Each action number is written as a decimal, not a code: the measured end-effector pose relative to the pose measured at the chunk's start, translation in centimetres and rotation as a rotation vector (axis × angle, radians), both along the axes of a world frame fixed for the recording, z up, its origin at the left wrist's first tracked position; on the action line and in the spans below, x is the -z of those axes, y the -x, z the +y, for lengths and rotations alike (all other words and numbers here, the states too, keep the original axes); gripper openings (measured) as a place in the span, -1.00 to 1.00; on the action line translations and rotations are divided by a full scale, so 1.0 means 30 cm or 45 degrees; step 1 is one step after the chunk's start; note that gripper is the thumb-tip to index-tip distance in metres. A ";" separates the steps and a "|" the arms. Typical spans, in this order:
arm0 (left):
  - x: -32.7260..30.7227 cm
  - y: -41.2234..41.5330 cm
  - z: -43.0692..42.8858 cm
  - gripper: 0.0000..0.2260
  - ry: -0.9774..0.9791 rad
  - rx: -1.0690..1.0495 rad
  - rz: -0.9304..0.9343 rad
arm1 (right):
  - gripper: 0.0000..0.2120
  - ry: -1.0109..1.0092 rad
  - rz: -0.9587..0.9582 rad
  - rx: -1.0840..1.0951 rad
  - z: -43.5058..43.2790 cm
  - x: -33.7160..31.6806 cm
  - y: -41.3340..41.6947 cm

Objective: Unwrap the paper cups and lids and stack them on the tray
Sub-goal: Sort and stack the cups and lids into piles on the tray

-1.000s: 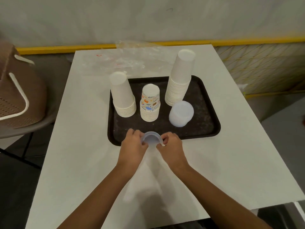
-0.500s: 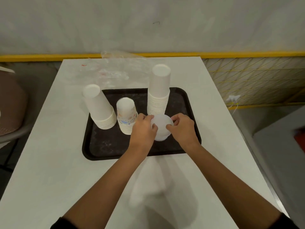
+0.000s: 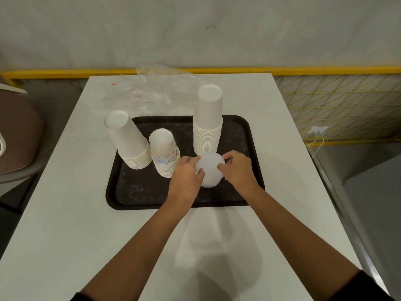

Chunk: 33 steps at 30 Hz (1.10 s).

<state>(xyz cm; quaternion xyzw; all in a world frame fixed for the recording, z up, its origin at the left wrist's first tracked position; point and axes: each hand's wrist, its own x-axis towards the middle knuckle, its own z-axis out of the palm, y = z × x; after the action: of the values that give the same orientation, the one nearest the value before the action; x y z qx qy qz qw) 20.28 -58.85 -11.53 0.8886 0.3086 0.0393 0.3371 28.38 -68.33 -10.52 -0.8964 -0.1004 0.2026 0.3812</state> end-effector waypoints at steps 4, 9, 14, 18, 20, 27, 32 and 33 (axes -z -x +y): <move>-0.001 0.004 -0.004 -0.60 0.001 -0.014 0.007 | -0.70 -0.014 -0.013 -0.004 -0.006 0.006 -0.004; -0.015 0.036 -0.008 -0.66 0.021 -0.050 -0.037 | -0.68 -0.029 -0.062 0.016 -0.021 0.006 -0.002; -0.055 0.105 0.014 -0.74 0.021 -0.062 -0.106 | -0.70 -0.091 -0.207 -0.033 -0.023 -0.032 0.005; -0.093 0.186 0.080 -0.80 -0.039 -0.132 -0.219 | -0.69 -0.229 -0.313 -0.095 0.021 -0.081 0.037; -0.108 0.230 0.135 -0.83 -0.067 -0.147 -0.235 | -0.67 -0.310 -0.289 -0.131 0.054 -0.103 0.066; -0.136 0.359 0.340 -0.83 -0.108 -0.197 -0.108 | -0.35 -0.381 -0.069 -0.216 0.191 -0.119 0.157; -0.171 0.370 0.450 -0.64 -0.007 -0.128 0.082 | -0.13 -0.368 0.014 -0.211 0.296 -0.086 0.178; -0.175 0.368 0.467 -0.60 0.021 -0.131 0.089 | -0.11 -0.370 0.016 -0.210 0.315 -0.077 0.181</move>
<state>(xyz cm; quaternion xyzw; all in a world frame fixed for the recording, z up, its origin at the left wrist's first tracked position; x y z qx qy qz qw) 9.23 -44.83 -6.28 0.8696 0.3657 0.0227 0.3310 22.96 -58.90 -8.22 -0.8193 -0.1997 0.2221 0.4895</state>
